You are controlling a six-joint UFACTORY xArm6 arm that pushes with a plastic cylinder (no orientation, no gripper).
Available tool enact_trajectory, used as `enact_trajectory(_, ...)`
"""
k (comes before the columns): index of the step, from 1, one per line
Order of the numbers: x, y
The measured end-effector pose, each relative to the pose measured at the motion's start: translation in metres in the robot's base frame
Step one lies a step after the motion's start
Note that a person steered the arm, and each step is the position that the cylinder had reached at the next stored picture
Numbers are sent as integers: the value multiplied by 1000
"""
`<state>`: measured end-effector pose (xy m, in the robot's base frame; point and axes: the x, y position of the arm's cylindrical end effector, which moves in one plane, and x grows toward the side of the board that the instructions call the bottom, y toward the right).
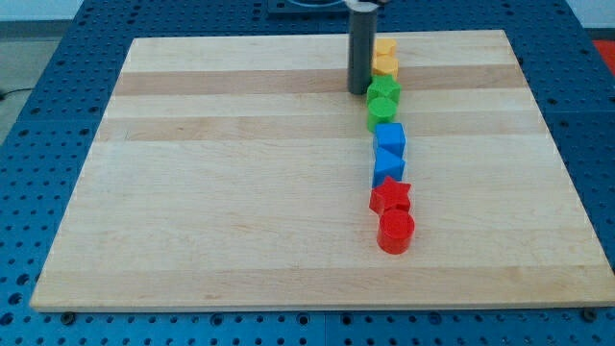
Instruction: Move the yellow hexagon to the right side of the yellow heart
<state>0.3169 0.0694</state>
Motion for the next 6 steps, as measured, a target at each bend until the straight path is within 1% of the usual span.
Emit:
enact_trajectory(1,-7,11)
enact_trajectory(2,-28,14)
enact_trajectory(3,-37,32)
enact_trajectory(5,-33,51)
enact_trajectory(6,-45,68)
